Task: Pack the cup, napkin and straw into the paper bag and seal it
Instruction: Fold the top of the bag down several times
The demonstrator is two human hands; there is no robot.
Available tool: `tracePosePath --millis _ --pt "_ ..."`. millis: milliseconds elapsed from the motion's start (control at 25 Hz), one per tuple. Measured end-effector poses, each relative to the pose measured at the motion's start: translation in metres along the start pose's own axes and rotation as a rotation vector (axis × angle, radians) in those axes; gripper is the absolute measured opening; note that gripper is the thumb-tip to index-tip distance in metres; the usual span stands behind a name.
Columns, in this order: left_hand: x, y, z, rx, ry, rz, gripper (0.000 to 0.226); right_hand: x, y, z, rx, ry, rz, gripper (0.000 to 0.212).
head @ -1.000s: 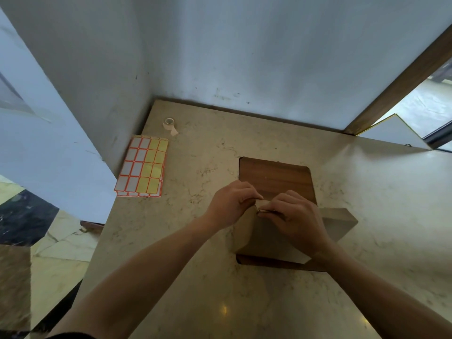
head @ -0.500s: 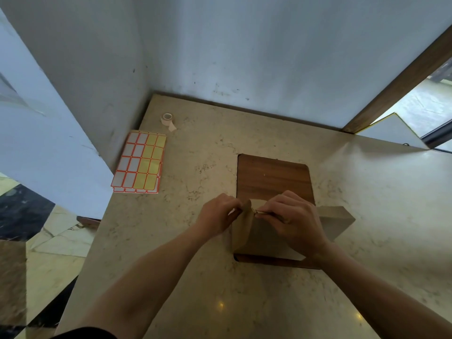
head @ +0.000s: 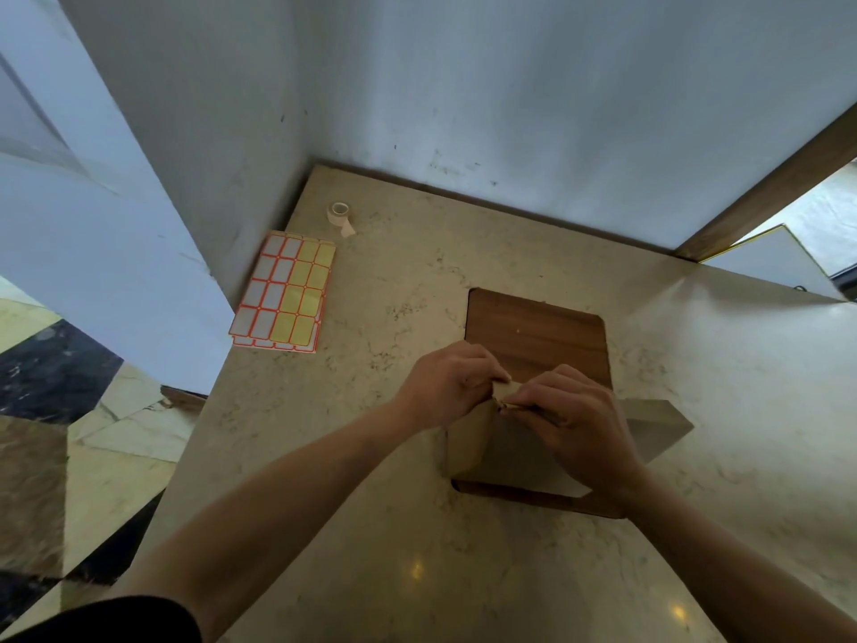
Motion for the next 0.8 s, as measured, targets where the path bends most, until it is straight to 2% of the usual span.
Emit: tracePosePath --millis 80,200,280,640,800 --pt "0.005 0.002 0.001 0.0 -0.002 -0.024 0.019 -0.002 0.001 -0.001 0.005 -0.01 -0.032 0.017" --pt "0.015 0.019 0.012 -0.087 0.015 -0.11 0.014 -0.004 0.003 -0.003 0.012 -0.021 -0.05 0.017" --pt "0.024 0.031 0.021 -0.144 -0.009 -0.105 0.011 -0.003 0.004 -0.002 0.01 -0.021 -0.041 0.019" --pt "0.049 0.061 0.061 -0.229 -0.38 0.308 0.023 0.004 0.007 0.0 -0.011 -0.012 -0.016 0.012" --pt "0.058 0.061 0.07 -0.235 -0.444 0.398 0.023 0.004 0.008 0.001 -0.011 -0.007 -0.008 0.017"
Point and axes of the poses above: each hand's wrist, its own y-axis away from the middle knuckle, its own x-axis out of the palm, z = x × y, the point moved 6 cm from there along -y, towards the middle knuckle, and after that the axes turned 13 degrees about x, right-handed, at the moved point
